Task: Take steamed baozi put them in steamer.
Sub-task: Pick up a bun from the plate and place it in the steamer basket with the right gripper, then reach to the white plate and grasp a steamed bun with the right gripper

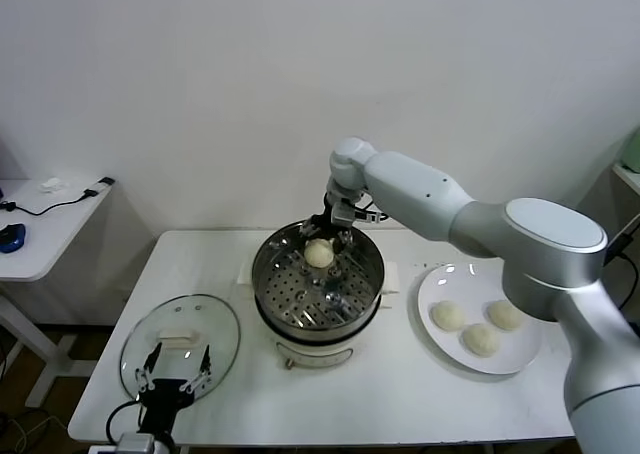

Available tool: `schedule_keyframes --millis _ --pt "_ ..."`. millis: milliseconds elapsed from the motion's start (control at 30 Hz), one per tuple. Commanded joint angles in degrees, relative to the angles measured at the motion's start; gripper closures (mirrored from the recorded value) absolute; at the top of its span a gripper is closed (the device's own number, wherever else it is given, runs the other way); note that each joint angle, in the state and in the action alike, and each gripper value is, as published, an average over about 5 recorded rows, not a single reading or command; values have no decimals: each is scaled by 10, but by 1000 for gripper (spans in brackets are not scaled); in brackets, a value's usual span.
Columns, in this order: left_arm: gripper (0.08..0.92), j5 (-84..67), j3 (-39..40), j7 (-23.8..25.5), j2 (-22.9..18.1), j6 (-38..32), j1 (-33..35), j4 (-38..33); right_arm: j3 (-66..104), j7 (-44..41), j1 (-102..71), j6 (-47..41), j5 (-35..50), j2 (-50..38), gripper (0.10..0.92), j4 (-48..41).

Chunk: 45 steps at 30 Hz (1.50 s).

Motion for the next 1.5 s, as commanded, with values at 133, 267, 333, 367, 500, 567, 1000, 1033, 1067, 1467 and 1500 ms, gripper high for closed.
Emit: schedule_keyframes --millis 133,267,333,367,500,567,1000,1033,1067,1467,1500 --pt "177 3 4 1 -2 2 1 -7 -115 -57 189 -67 291 -151 203 176" --pt "177 4 6 2 -3 3 3 -11 -248 -66 279 -194 418 -268 203 245" --pt "177 4 6 3 -2 3 4 -13 -306 -70 305 -259 439 -320 203 263" --pt "177 4 6 2 -2 2 5 -14 -331 -69 311 -292 437 -348 203 272" --pt "177 1 5 2 1 1 4 -16 -394 -47 300 -377 414 -440 203 311" --pt "177 1 5 2 0 1 2 -15 -408 -32 283 -410 403 -476 203 337" --pt "177 0 4 0 -7 -2 -10 -1 -287 65 62 -588 400 -527 203 366" --pt "177 0 4 0 -8 -2 -10 0 -269 71 42 -593 397 -523 203 360" --pt "177 0 4 0 -8 -2 -11 1 -252 79 25 -599 392 -517 203 352" --pt "177 2 3 2 -10 0 -15 9 -132 118 -97 -630 379 -431 203 248" --pt "177 2 3 2 -10 0 -15 9 -129 119 -103 -630 379 -428 203 245"
